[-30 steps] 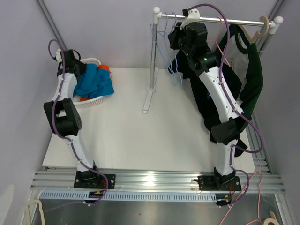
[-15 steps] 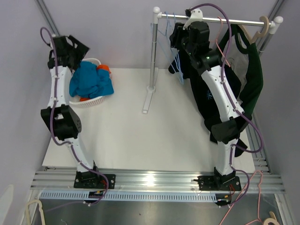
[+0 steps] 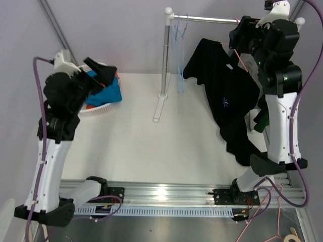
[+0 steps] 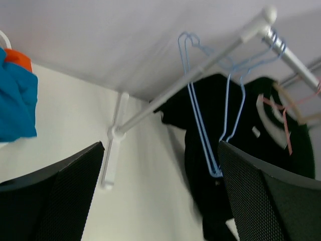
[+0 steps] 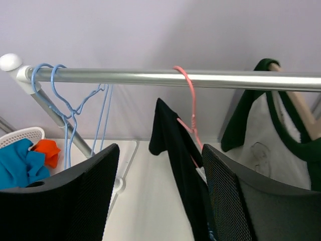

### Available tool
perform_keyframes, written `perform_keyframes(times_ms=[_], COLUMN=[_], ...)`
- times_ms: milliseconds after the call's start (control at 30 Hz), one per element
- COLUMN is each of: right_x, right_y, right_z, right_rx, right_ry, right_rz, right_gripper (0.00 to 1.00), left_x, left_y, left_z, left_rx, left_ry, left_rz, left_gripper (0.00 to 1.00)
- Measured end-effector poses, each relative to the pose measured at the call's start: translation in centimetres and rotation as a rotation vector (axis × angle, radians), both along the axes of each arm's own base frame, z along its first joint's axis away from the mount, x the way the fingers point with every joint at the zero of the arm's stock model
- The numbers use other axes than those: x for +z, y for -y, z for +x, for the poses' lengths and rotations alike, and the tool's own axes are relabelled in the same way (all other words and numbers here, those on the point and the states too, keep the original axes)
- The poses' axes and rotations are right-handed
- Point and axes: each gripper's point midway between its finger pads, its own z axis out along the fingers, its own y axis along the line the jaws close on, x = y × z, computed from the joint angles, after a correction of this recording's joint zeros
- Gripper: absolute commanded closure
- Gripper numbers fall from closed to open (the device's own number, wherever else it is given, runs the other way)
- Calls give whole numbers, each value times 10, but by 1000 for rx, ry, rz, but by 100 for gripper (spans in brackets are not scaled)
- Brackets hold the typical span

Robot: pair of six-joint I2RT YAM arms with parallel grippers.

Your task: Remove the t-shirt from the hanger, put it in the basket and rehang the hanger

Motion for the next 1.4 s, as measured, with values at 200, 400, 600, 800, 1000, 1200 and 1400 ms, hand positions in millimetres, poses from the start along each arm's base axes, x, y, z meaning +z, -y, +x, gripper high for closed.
perform_keyframes(times_ms=[200,400,600,800,1000,1200,1400], right_x=[-11,-84,-128,-114,-109,-108,-102], right_y=[19,14,5,5,4,4,-1], right_z=[8,68,102,108,109,110,105], right_rx=[-18,19,78,89,94,100,117], right_ry=[-28,-193,-275,-225,-204,-198,-195], right_rz=[-57,-108,-154,-160,-161,-161,-133], right_gripper=[29,29,46,55,83,100,100], left_x=[-51,-72,-61,-50,-48,-49,-51], left_y=[12,15,27,21,20,20,27], left_z=[-13,-7,-26,-36,-39,-40,-43], left_rx=[-18,-27,-86,-73,-72,-73,-105], left_ry=[-80,-143,-93,-48,-37,-31,-26], left_rz=[122,177,200,222,246,261,282], left_gripper=[0,0,0,1,1,0,1])
